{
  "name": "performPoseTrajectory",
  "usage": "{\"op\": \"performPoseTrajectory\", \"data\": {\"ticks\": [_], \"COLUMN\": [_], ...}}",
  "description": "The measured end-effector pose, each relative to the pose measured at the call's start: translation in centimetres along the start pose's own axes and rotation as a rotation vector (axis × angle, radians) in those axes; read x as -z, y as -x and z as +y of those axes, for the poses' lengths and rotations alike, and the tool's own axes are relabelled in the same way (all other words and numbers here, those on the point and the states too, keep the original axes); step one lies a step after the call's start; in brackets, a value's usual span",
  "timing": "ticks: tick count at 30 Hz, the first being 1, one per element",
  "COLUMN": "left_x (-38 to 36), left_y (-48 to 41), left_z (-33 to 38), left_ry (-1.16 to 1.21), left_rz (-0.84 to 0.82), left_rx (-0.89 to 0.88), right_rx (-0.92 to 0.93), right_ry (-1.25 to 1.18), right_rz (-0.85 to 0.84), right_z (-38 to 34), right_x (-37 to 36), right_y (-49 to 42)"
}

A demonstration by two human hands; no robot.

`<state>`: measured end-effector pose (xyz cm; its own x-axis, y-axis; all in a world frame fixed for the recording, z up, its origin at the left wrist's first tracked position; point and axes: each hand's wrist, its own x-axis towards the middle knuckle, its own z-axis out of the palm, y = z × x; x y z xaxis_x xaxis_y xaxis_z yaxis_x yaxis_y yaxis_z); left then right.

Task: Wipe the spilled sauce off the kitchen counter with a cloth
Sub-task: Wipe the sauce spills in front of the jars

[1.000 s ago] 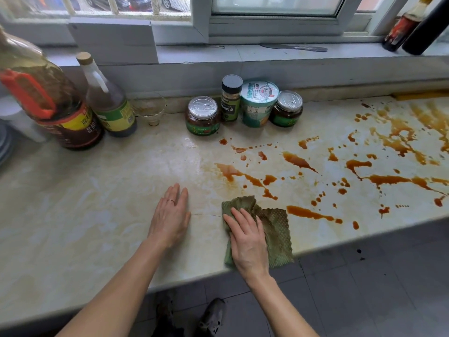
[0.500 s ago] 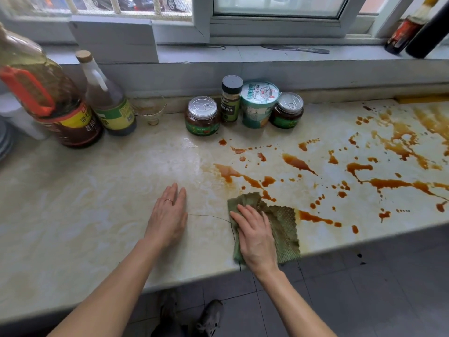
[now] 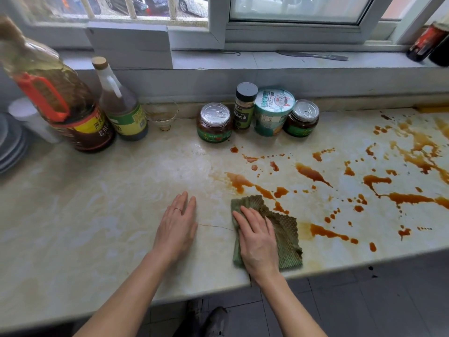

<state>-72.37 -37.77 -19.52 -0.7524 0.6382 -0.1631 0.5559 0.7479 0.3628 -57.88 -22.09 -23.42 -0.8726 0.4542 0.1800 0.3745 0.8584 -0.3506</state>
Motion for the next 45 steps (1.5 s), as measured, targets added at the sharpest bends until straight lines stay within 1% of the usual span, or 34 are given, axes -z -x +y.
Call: {"op": "performPoseTrajectory", "data": {"ticks": [2,4,7,11,13,16,21,24,26,30,34,36,38,42,45], "left_x": [-0.1,-0.1,-0.1,0.8,1.3,1.6,2.2,2.2,2.2,2.1,1.8,1.8,1.7,1.8,1.8], "left_y": [-0.1,-0.3,-0.7,-1.0,-1.4,-2.0,-3.4,-4.1,-4.4,-5.3,-5.8,-6.0,-6.0,-5.9,-5.8], "left_z": [-0.2,-0.3,-0.6,-0.7,-0.7,-0.7,-1.4,-1.6,-1.7,-1.5,-1.4,-1.4,-1.4,-1.3,-1.2], "left_ry": [0.018,0.052,0.091,0.145,0.145,0.146,0.122,0.122,0.123,0.127,0.152,0.134,0.084,0.050,0.040], "left_rz": [0.016,0.039,0.070,0.150,0.170,0.190,0.208,0.203,0.187,0.159,0.137,0.123,0.114,0.119,0.113], "left_rx": [-0.002,0.000,0.016,0.027,0.035,0.060,0.089,0.103,0.106,0.084,0.087,0.080,0.060,0.067,0.081], "right_rx": [-0.040,-0.019,0.098,0.112,0.077,-0.008,-0.177,-0.213,-0.162,0.017,0.033,0.006,-0.068,-0.185,-0.189], "right_ry": [0.003,-0.007,-0.014,0.043,0.068,0.129,0.147,0.101,0.081,0.077,0.076,0.102,0.124,0.133,0.125], "right_rz": [0.043,0.055,-0.008,-0.077,-0.115,-0.122,-0.028,0.013,0.006,-0.055,-0.106,-0.126,-0.118,-0.078,-0.040], "right_z": [-0.6,-2.1,-5.2,-8.0,-8.1,-6.6,-3.7,-4.6,-6.0,-8.4,-8.7,-8.1,-7.0,-5.4,-6.2], "right_x": [-0.3,-0.8,-1.9,-3.4,-3.9,-3.8,-2.4,-2.4,-2.8,-4.2,-5.0,-4.7,-4.1,-2.9,-3.0], "right_y": [0.2,0.0,-1.5,-5.0,-6.5,-7.7,-6.4,-5.4,-5.5,-7.5,-10.8,-12.5,-13.4,-12.8,-11.8]}}
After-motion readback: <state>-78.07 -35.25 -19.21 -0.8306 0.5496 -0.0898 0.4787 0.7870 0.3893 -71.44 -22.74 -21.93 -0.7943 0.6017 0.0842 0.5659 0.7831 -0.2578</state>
